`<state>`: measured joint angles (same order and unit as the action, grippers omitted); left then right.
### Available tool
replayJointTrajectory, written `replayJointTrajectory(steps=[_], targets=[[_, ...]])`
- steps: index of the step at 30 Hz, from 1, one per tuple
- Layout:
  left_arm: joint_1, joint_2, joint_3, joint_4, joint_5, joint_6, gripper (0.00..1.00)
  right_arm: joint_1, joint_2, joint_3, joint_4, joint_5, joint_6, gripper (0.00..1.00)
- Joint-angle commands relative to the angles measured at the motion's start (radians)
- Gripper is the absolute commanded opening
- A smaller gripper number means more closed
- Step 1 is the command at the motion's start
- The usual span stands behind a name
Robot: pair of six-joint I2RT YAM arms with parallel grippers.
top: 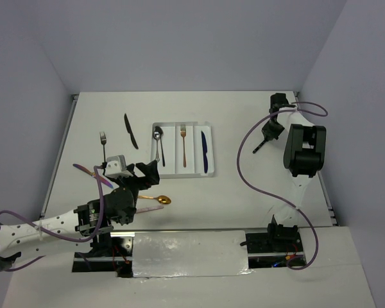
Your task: Sort the eating utensils into containers
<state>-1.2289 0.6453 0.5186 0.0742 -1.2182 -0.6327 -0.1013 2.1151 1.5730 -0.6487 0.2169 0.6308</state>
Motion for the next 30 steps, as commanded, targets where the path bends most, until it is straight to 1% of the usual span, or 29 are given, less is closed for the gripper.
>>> replayJointTrajectory(steps=[1, 3, 5, 6, 8, 9, 11, 12, 13, 14, 15, 17, 19, 25, 30], targets=[[0.0, -0.009, 0.015, 0.035, -0.003, -0.002, 0.95, -0.005, -0.001, 0.005, 0.032, -0.046, -0.029, 0.0], [0.0, -0.006, 0.017, 0.036, -0.003, -0.001, 0.95, 0.009, -0.036, -0.002, 0.064, -0.109, -0.069, 0.0], [0.002, -0.003, 0.018, 0.036, 0.0, 0.001, 0.95, 0.041, -0.091, -0.028, 0.104, -0.117, -0.095, 0.0], [0.002, -0.001, 0.018, 0.036, 0.0, 0.002, 0.95, 0.095, -0.156, -0.036, 0.119, -0.12, -0.135, 0.0], [0.002, 0.001, 0.018, 0.036, -0.001, 0.004, 0.94, 0.17, -0.225, -0.062, 0.173, -0.135, -0.175, 0.0], [0.002, 0.002, 0.018, 0.038, -0.004, 0.004, 0.95, 0.24, -0.284, -0.071, 0.194, -0.17, -0.209, 0.0], [0.0, 0.005, 0.012, 0.042, -0.01, 0.005, 0.95, 0.305, -0.329, -0.094, 0.265, -0.232, -0.246, 0.0], [0.002, 0.007, 0.014, 0.045, -0.01, 0.007, 0.95, 0.366, -0.357, -0.102, 0.293, -0.296, -0.256, 0.0], [0.0, 0.01, 0.012, 0.05, -0.014, 0.008, 0.95, 0.392, -0.363, -0.105, 0.323, -0.315, -0.253, 0.0], [0.002, 0.014, 0.012, 0.049, -0.015, 0.007, 0.95, 0.423, -0.362, -0.094, 0.327, -0.317, -0.25, 0.0], [0.002, 0.016, 0.014, 0.049, -0.018, 0.008, 0.95, 0.483, -0.34, -0.062, 0.325, -0.312, -0.256, 0.0], [0.002, 0.019, 0.021, 0.036, -0.021, 0.001, 0.95, 0.537, -0.305, -0.019, 0.293, -0.295, -0.261, 0.0], [0.002, 0.016, 0.018, 0.036, -0.021, 0.001, 0.95, 0.593, -0.247, 0.022, 0.296, -0.306, -0.273, 0.0], [0.002, 0.016, 0.014, 0.047, -0.023, 0.007, 0.95, 0.673, -0.11, 0.088, 0.324, -0.308, -0.255, 0.0], [0.002, 0.027, 0.014, 0.05, -0.024, 0.007, 0.95, 0.695, -0.058, 0.104, 0.337, -0.275, -0.235, 0.0]])
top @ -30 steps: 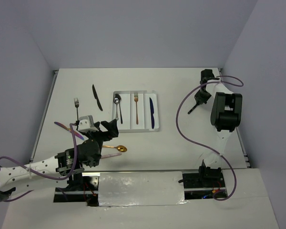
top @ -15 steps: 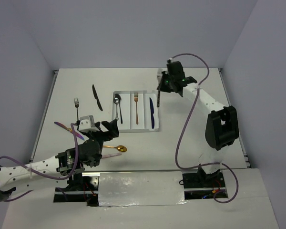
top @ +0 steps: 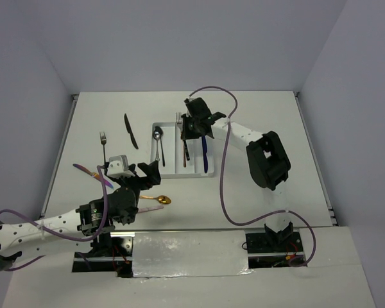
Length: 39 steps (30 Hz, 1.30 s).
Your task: Sort the eating utensils into containers
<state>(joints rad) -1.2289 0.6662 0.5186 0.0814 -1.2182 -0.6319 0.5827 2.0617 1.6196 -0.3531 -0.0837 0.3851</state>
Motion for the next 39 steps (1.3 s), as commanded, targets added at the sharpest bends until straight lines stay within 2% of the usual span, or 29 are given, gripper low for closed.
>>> replayJointTrajectory(steps=[1, 7, 8, 10, 30, 35, 39], targets=[[0.0, 0.009, 0.015, 0.041, -0.024, 0.005, 0.95, 0.014, 0.003, 0.057, 0.04, 0.025, 0.012, 0.0], [0.002, 0.009, 0.017, 0.037, -0.027, -0.002, 0.95, 0.026, 0.026, 0.029, 0.048, 0.062, 0.052, 0.01], [0.002, 0.009, 0.017, 0.037, -0.027, 0.0, 0.95, 0.026, 0.025, 0.025, 0.048, 0.071, 0.063, 0.09], [0.002, 0.012, 0.015, 0.04, -0.033, -0.002, 0.95, 0.026, 0.021, 0.02, 0.045, 0.082, 0.075, 0.16], [0.002, 0.036, 0.021, 0.04, -0.043, -0.003, 0.95, 0.028, 0.038, -0.049, 0.04, 0.111, 0.117, 0.18], [0.0, 0.035, 0.012, 0.049, -0.038, -0.006, 0.96, 0.028, 0.031, -0.049, 0.02, 0.145, 0.112, 0.22], [0.002, 0.044, 0.017, 0.063, -0.037, 0.011, 0.96, 0.026, 0.006, -0.056, 0.002, 0.17, 0.101, 0.32]])
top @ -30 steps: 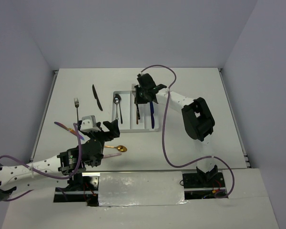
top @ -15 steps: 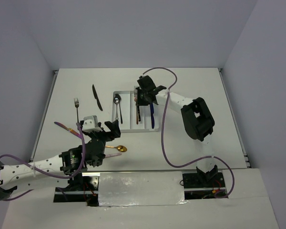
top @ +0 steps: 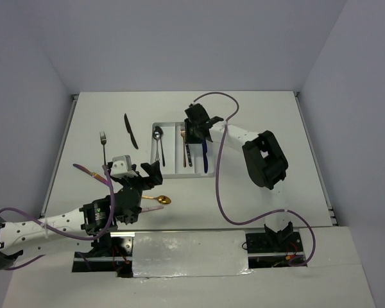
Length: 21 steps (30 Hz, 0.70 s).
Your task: Sort the eating utensils into containers
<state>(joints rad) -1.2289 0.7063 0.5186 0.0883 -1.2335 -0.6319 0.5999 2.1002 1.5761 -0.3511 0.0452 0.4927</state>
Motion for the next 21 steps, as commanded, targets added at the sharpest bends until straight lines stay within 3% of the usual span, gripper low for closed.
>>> replayJointTrajectory(steps=[1, 9, 12, 16, 18, 21], targets=[[0.002, 0.007, 0.018, 0.056, -0.021, 0.017, 0.96, 0.009, -0.042, -0.028, 0.006, 0.039, -0.008, 0.32], [0.002, 0.051, 0.023, 0.077, -0.043, 0.044, 0.96, 0.011, -0.175, -0.12, 0.041, 0.033, -0.011, 0.34], [0.003, 0.065, 0.031, 0.07, -0.057, 0.046, 0.95, 0.017, -0.32, -0.261, 0.087, 0.036, -0.022, 0.34], [0.067, 0.078, 0.043, 0.117, 0.06, 0.087, 0.95, 0.081, -0.672, -0.445, 0.162, 0.117, -0.112, 0.36], [0.164, 0.108, 0.084, -0.005, 0.152, -0.01, 0.95, 0.119, -0.797, -0.561, 0.161, 0.209, -0.143, 0.51], [0.313, 0.201, 0.196, -0.155, 0.255, -0.196, 0.94, 0.146, -1.047, -0.737, 0.191, 0.35, -0.137, 0.53]])
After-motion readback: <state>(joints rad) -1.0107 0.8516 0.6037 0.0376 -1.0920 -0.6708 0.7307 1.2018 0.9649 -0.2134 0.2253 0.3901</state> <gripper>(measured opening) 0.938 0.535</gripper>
